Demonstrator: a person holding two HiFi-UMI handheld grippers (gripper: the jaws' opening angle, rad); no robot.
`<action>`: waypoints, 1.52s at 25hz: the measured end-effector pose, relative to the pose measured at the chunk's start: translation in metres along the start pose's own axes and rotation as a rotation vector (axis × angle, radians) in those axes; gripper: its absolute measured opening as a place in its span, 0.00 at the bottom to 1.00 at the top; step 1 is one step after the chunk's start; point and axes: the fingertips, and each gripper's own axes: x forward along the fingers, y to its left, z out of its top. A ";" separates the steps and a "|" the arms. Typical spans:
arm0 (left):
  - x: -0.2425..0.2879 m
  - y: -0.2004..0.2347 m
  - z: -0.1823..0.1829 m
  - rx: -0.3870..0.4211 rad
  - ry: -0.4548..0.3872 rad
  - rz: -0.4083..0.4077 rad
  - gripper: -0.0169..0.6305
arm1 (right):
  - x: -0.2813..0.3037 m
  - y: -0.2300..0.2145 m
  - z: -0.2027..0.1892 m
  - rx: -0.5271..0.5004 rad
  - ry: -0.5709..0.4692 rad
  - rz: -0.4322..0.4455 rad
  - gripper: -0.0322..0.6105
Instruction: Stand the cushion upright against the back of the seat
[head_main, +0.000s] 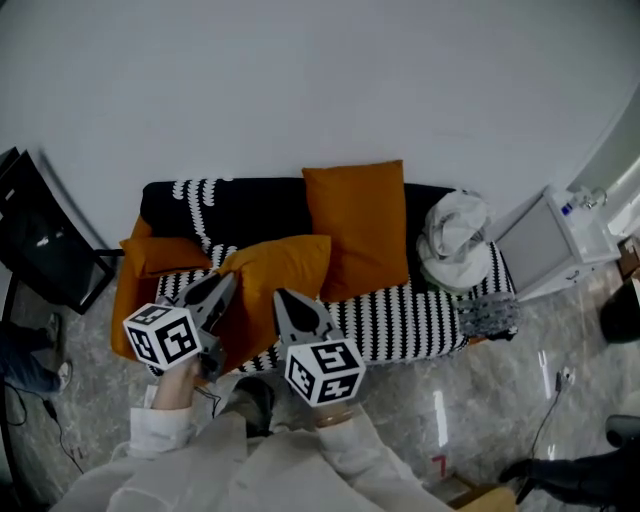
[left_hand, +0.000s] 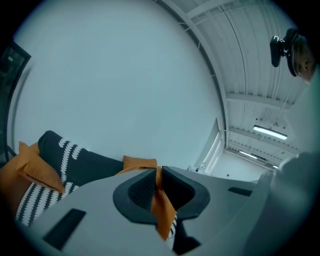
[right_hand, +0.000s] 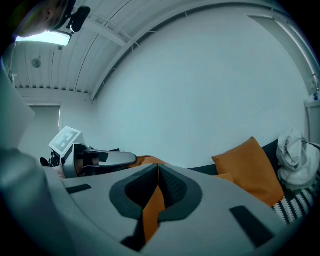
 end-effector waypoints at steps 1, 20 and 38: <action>0.004 0.005 0.005 -0.003 0.003 -0.010 0.09 | 0.009 -0.003 0.003 -0.001 -0.003 -0.004 0.07; 0.104 0.105 0.083 -0.099 0.084 -0.151 0.09 | 0.181 -0.032 0.059 -0.036 -0.027 -0.063 0.07; 0.172 0.181 0.136 -0.118 0.117 -0.229 0.09 | 0.277 -0.077 0.079 -0.024 -0.037 -0.145 0.07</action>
